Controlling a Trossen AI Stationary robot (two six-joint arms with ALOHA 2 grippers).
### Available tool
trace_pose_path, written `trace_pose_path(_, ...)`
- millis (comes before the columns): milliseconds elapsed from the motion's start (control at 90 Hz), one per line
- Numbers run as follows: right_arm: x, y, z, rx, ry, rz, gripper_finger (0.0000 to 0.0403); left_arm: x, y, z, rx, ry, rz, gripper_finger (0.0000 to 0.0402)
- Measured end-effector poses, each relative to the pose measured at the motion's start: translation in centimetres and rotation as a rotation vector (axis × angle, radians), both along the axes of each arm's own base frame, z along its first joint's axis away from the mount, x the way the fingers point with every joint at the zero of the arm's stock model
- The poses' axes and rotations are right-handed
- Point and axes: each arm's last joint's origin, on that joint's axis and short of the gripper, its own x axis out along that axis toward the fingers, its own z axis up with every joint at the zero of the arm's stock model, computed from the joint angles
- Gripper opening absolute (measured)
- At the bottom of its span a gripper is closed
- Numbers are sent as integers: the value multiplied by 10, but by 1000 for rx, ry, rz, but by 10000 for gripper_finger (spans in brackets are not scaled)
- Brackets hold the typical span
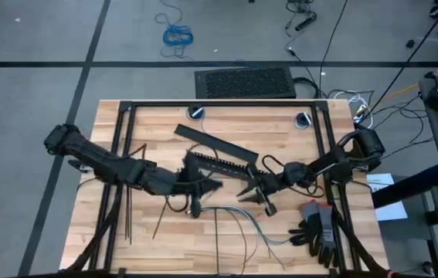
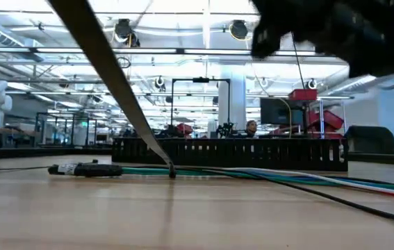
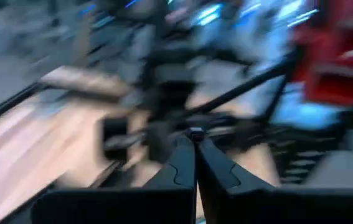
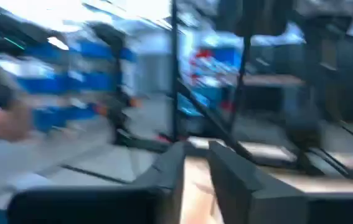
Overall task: Ziptie cables
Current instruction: Wrap the cable wires with the black zip tie
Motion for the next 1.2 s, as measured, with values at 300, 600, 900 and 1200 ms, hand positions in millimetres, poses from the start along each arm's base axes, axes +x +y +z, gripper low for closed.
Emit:
trace_pose_path(300,35,44,48,-122,-90,56,163,-2,-22,-5,62,-217,-295,7)
trace_pose_path(600,48,51,69,-119,-85,22,147,1,-33,-12,109,-254,-449,7)
trace_pose_path(900,61,61,63,-93,-72,76,146,7,-34,-21,122,-231,-461,7)
trace_pose_path(1200,85,76,62,-81,-74,187,142,8,-33,-22,122,-226,-473,7)
